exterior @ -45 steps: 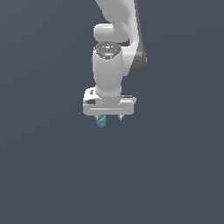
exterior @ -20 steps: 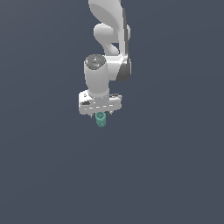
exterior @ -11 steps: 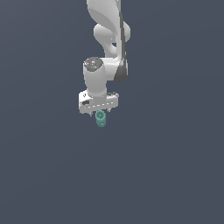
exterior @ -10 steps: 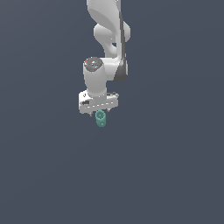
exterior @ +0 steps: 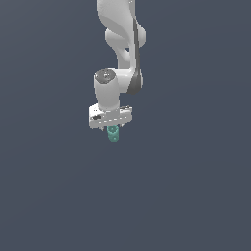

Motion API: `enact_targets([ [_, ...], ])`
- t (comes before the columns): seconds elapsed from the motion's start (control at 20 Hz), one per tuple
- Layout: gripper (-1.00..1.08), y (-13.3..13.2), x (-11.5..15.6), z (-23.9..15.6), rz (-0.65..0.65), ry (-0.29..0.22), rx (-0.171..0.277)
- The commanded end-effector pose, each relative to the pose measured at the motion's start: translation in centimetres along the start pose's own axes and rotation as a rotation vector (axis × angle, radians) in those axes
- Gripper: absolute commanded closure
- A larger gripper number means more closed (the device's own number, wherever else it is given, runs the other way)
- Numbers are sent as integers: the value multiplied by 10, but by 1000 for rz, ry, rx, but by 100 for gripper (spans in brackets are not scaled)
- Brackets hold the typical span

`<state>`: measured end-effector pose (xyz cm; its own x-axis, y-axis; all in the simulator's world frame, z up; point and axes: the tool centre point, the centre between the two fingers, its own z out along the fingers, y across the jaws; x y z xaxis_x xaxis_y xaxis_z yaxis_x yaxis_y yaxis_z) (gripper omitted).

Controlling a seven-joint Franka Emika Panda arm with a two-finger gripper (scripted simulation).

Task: Pick up the object and move it to a goal position.

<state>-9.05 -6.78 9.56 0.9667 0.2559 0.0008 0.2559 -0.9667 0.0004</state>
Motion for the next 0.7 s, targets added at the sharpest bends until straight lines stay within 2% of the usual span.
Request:
enact_targets([
  [0.0, -92, 0, -1, 12, -1, -1, 0],
  [0.45, -92, 0, -1, 36, -3, -1, 0],
  [0.5, 108, 0, -1, 36, -3, -1, 0],
  [0.65, 108, 0, -1, 36, -3, -1, 0],
])
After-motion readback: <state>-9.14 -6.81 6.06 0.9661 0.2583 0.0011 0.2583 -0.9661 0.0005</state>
